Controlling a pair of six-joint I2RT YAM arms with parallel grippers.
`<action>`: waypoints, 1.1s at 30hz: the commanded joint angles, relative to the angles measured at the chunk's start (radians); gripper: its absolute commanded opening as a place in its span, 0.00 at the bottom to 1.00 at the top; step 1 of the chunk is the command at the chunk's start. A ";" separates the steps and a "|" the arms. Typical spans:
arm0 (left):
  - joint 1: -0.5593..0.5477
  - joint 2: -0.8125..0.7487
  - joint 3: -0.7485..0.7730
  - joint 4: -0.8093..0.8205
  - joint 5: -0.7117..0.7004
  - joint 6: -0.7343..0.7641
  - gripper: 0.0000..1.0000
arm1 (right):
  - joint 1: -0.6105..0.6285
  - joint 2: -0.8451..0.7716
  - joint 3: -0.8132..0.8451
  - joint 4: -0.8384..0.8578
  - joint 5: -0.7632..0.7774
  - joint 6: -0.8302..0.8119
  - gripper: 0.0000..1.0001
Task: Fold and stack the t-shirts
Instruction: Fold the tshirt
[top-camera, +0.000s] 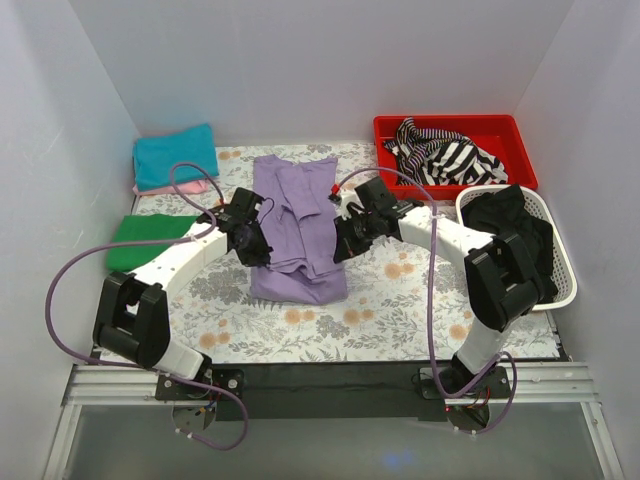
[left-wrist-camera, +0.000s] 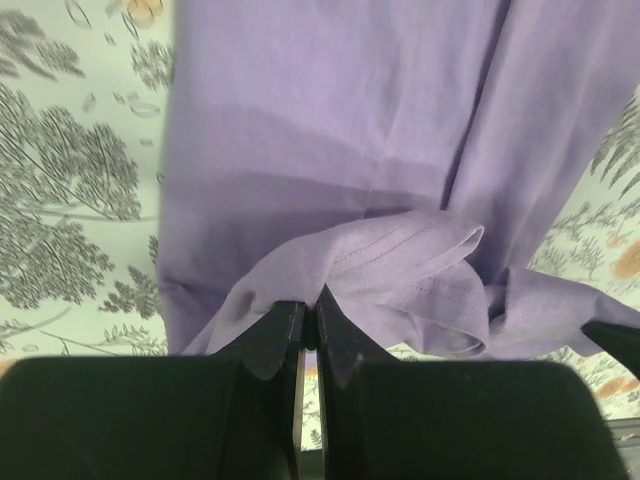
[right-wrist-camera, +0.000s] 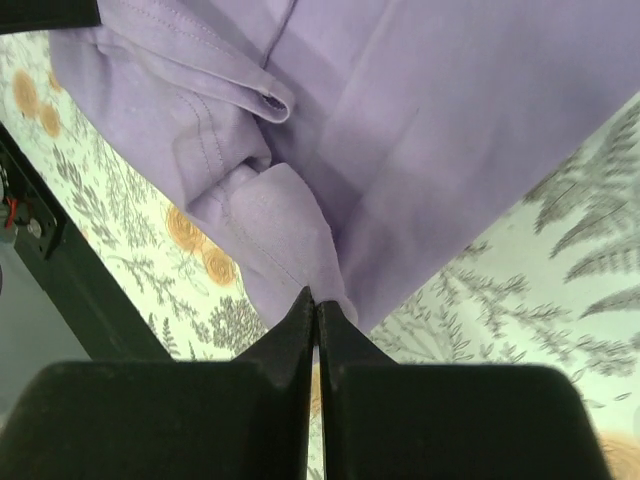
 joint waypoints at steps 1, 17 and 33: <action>0.053 -0.014 0.065 0.028 0.003 0.070 0.00 | -0.026 0.023 0.108 -0.037 -0.031 -0.053 0.01; 0.165 0.062 0.099 0.122 0.020 0.142 0.00 | -0.087 0.237 0.322 -0.114 -0.041 -0.123 0.04; 0.223 0.220 0.176 0.272 0.048 0.142 0.83 | -0.156 0.431 0.611 -0.077 -0.075 -0.090 0.51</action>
